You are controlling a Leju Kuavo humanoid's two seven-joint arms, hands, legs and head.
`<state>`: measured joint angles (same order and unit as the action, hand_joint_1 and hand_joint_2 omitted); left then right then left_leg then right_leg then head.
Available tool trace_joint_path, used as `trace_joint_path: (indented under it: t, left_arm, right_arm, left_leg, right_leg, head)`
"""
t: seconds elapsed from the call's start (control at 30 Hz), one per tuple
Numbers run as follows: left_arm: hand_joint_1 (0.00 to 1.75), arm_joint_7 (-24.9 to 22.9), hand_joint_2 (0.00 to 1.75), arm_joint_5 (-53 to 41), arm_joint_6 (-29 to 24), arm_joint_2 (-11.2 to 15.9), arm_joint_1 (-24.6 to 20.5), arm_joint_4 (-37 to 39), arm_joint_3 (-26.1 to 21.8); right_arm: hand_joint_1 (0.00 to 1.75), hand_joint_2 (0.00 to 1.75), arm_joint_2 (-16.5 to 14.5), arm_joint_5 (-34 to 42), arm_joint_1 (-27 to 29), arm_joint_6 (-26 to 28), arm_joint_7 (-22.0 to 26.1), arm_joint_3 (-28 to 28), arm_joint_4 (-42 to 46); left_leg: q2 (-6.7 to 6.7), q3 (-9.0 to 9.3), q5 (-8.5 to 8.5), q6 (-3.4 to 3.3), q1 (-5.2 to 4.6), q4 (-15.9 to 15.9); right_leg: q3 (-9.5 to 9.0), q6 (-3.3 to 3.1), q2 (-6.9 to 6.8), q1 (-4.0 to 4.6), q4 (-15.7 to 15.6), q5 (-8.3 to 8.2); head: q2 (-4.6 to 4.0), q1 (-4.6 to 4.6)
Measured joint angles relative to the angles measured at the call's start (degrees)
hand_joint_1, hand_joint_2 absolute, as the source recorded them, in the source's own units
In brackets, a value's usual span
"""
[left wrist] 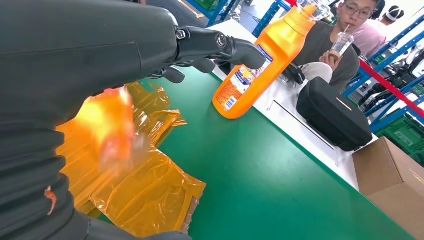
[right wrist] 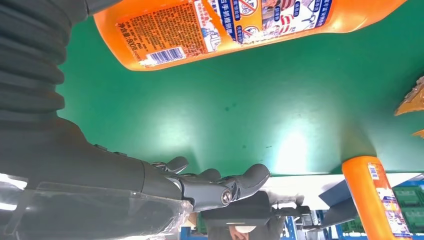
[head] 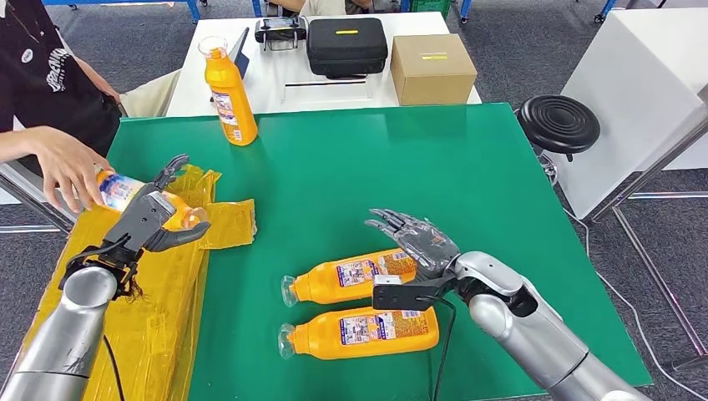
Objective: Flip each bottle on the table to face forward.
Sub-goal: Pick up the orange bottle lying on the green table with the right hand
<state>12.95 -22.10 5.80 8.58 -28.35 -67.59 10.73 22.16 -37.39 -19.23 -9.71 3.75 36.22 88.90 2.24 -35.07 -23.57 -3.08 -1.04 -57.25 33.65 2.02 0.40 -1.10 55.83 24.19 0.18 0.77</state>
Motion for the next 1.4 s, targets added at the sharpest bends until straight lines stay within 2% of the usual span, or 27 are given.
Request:
trace_joint_path:
  t: [0.33,0.57,0.7,1.03,1.4]
  left_arm:
    - [0.0,1.4,1.75,0.5,-0.2,-1.5,2.1,0.8,-1.4]
    - [0.0,0.5,1.75,0.5,-0.3,-3.0,2.1,1.0,-1.6]
    - [0.0,0.3,1.75,0.5,-0.3,-3.3,2.0,1.4,-1.7]
    - [0.0,0.4,1.75,0.6,-0.5,-3.6,1.7,2.8,-1.7]
    - [0.0,0.6,1.75,1.1,-0.4,-3.9,0.9,5.5,-1.8]
  right_arm:
    - [0.0,1.75,-2.2,-4.9,1.4,5.8,-0.4,1.1,-1.1]
    - [0.0,1.75,-6.0,-5.6,-0.2,3.3,-0.5,2.8,-5.8]
    - [0.0,1.75,-7.0,-5.8,-1.7,2.1,-1.1,3.9,-8.5]
    - [0.0,1.75,-7.1,-4.5,-5.4,-0.4,-2.4,8.9,-16.7]
    - [0.0,1.75,-5.8,-5.2,-9.6,-3.1,-6.9,13.0,-22.4]
  left_leg:
    - [-0.02,0.0,-0.01,0.0,0.01,0.0]
    - [-0.03,-0.01,0.01,0.0,0.01,0.0]
    - [-0.02,-0.01,0.02,0.0,0.01,0.0]
    - [-0.01,-0.03,0.02,0.0,0.0,0.0]
    - [-0.01,0.05,0.02,0.0,0.0,0.0]
  right_leg:
    - [0.02,0.0,0.01,0.01,0.0,0.0]
    - [0.04,-0.01,0.01,0.01,0.0,0.0]
    - [0.04,-0.01,0.01,0.01,0.0,-0.01]
    - [0.05,0.0,0.0,0.0,0.0,-0.01]
    - [-0.01,-0.01,0.01,0.0,0.0,-0.01]
  head:
    - [0.0,0.0]
    - [0.0,-0.01]
    - [0.0,0.01]
    - [0.0,0.0]
    - [0.0,0.01]
